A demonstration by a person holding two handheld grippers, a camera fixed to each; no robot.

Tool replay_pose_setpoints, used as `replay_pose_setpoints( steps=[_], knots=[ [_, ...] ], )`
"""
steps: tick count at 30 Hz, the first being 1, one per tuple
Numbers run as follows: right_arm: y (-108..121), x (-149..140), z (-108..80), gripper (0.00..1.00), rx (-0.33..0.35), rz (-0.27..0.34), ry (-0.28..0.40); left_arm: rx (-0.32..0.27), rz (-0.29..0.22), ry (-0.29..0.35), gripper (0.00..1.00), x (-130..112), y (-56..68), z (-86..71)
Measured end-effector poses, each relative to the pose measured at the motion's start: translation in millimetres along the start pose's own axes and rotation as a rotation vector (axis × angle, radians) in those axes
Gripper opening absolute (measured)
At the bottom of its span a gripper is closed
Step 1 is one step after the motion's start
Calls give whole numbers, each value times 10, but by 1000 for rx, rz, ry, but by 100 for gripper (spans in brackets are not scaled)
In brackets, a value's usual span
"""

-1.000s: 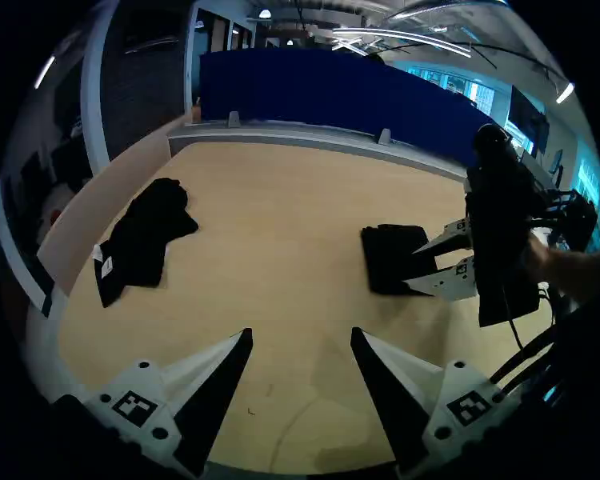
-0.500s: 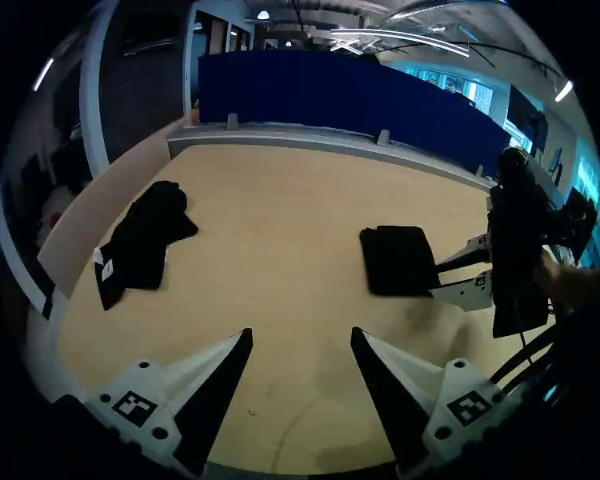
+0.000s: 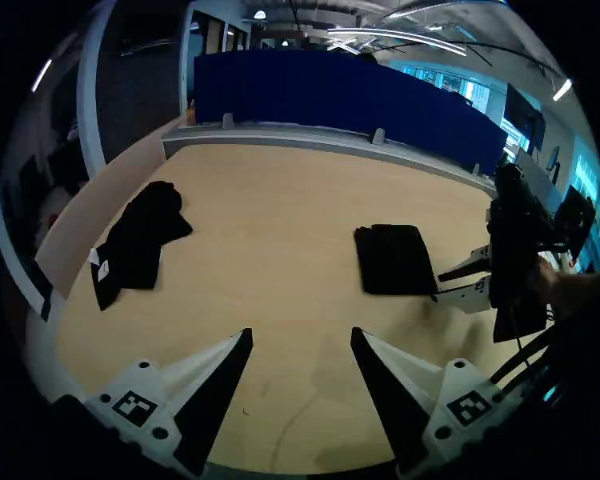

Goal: Fold towel

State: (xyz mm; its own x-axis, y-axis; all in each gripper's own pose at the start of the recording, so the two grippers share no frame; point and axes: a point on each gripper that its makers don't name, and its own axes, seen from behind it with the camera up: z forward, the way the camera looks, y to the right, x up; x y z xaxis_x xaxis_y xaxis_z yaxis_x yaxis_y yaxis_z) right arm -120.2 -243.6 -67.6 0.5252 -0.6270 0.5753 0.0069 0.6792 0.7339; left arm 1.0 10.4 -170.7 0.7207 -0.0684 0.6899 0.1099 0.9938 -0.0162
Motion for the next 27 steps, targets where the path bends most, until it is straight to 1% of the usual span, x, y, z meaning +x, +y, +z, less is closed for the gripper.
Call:
replay_pose_setpoints(
  steps=[6, 10, 12, 18, 20, 22, 27],
  knots=[
    [-3, -33, 30, 54, 10, 5, -7, 0, -4, -1, 91, -7, -12, 6],
    [-10, -60, 45, 44, 16, 4, -11, -2, -6, 0, 91, 2, -8, -2],
    [-14, -67, 51, 41, 18, 5, -11, -3, -5, 0, 91, 5, -3, -3],
    [-15, -49, 60, 25, 25, 13, -5, -4, 3, -1, 91, -5, 18, 1],
    [-11, -45, 61, 18, 26, 14, -1, -6, 4, -1, 91, -11, 30, 5],
    [-5, -42, 64, 9, 23, 14, 4, -6, 4, -2, 91, -16, 35, 14],
    [9, -22, 53, 6, 16, 2, 18, -7, 8, -4, 91, -18, 50, 26]
  ],
)
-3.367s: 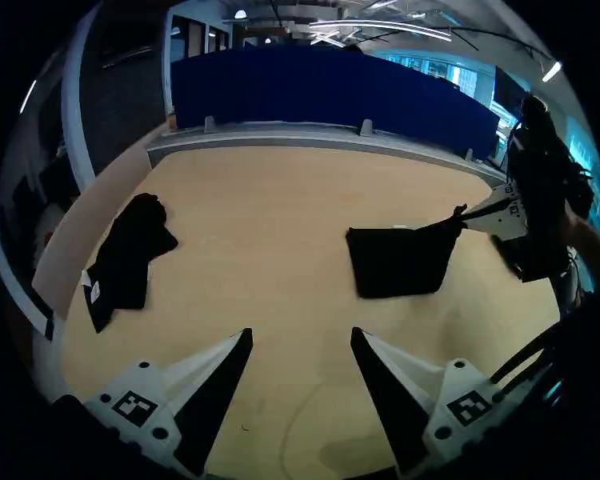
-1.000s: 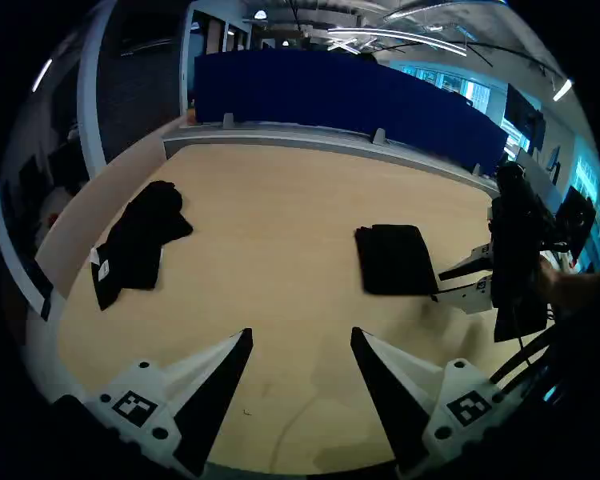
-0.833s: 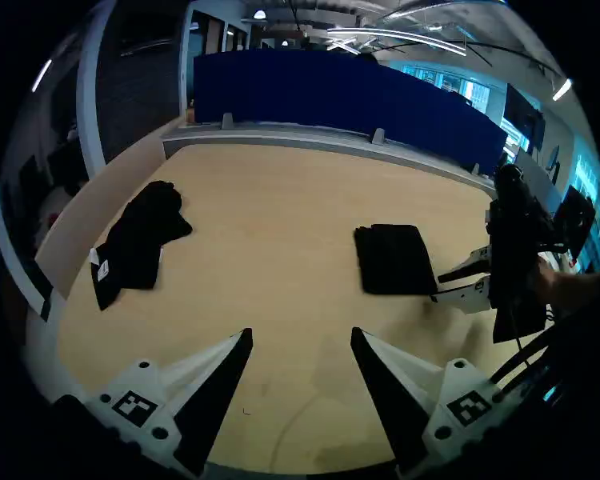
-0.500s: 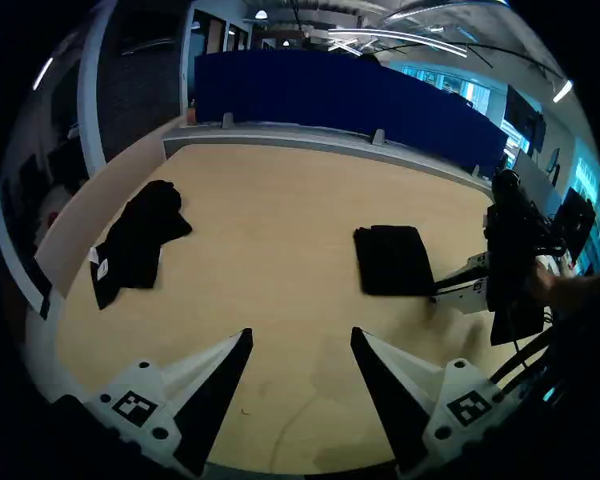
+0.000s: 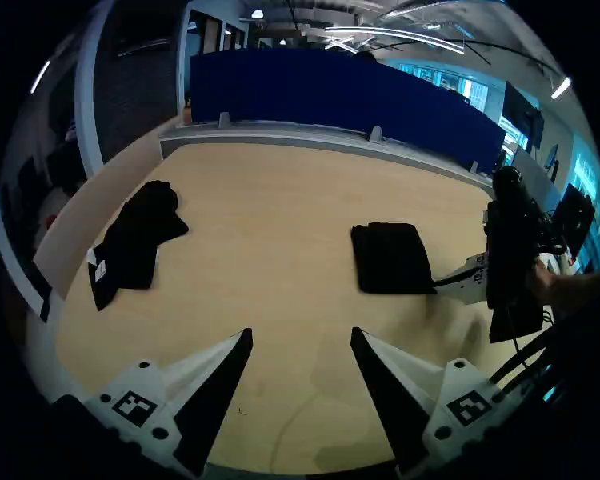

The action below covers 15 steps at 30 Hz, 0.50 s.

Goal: Fold towel

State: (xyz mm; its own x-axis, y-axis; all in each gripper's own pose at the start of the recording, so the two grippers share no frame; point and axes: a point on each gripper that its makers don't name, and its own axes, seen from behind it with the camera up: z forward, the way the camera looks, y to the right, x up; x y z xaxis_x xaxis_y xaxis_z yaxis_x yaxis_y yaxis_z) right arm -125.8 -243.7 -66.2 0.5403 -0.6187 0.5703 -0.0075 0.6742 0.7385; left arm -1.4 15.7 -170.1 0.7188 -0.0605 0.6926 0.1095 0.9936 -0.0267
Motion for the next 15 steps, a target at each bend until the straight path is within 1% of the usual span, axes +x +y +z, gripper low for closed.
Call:
replay_pose_setpoints(
  steps=[5, 8, 15],
  knots=[
    [19, 86, -74, 5, 1, -19, 21, -2, 4, 2, 91, 24, 10, 0],
    [66, 197, -164, 5, -12, -32, 43, -6, 6, 7, 91, 58, 19, 10],
    [195, 641, -448, 5, -39, -73, 115, -14, 15, 27, 91, 173, 55, 20]
  ],
)
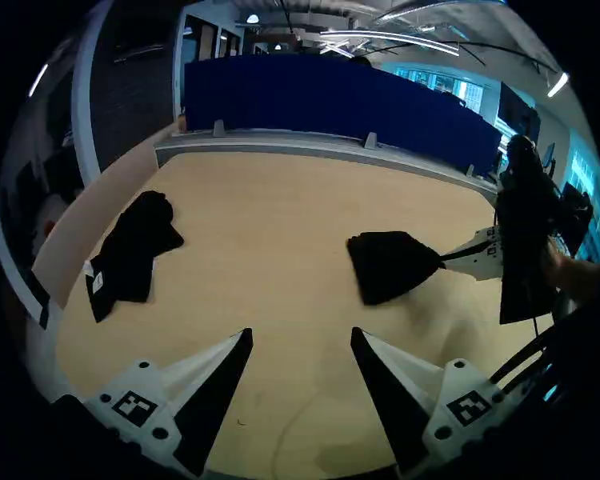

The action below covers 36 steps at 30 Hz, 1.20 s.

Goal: Fold towel

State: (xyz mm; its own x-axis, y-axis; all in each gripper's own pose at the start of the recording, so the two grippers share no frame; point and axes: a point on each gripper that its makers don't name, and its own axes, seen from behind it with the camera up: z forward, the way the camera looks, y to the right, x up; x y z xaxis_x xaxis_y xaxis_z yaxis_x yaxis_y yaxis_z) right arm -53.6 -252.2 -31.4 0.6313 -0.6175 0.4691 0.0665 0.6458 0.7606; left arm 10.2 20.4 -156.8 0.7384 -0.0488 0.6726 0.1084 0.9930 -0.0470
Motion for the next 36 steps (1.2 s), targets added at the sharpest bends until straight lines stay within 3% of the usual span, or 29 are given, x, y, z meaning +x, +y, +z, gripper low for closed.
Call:
replay_pose_setpoints(
  steps=[8, 15, 29, 36],
  knots=[
    [164, 570, -290, 4, -40, -36, 100, -10, 13, 31, 91, 171, 55, -6],
    [263, 875, -534, 5, -72, -40, 164, -21, 22, 52, 91, 306, 101, -6],
    [508, 876, -825, 5, -121, 8, 193, -58, 55, 72, 91, 480, 291, 48],
    [762, 786, -1045, 4, -157, 31, 197, -72, 62, 71, 91, 539, 354, 99]
  ],
)
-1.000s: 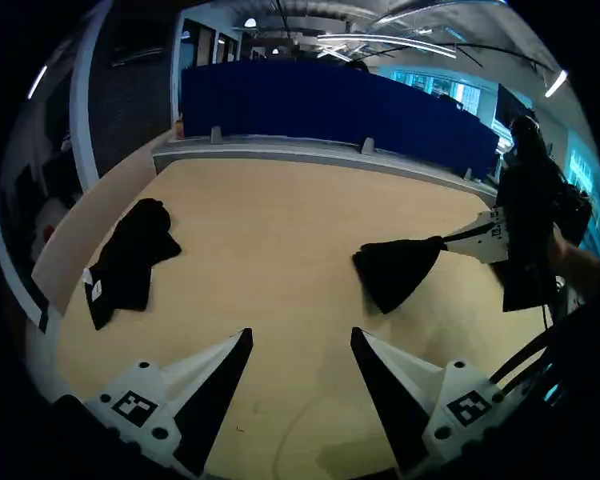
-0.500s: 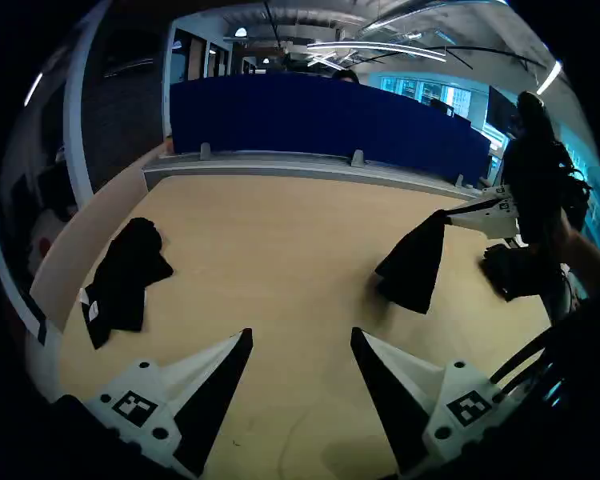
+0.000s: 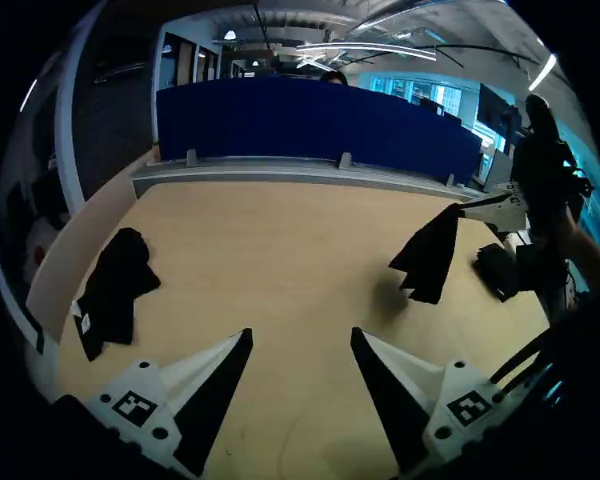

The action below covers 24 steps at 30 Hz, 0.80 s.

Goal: Fold towel

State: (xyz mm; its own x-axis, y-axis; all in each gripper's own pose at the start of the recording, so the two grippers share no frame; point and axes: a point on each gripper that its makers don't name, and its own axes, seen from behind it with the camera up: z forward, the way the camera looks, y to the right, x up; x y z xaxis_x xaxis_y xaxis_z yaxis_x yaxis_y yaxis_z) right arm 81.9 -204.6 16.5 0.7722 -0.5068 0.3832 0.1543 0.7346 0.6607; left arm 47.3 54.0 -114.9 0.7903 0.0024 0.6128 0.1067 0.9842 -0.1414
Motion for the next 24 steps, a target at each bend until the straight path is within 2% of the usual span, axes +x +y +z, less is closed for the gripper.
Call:
replay_pose_setpoints(
  steps=[16, 24],
  knots=[
    [1088, -162, -502, 5, -119, 46, -3, -8, 23, -5, 91, 111, 84, 83],
    [1481, -344, -649, 5, -158, 59, -19, 1, 33, -12, 91, 106, 99, 123]
  ],
)
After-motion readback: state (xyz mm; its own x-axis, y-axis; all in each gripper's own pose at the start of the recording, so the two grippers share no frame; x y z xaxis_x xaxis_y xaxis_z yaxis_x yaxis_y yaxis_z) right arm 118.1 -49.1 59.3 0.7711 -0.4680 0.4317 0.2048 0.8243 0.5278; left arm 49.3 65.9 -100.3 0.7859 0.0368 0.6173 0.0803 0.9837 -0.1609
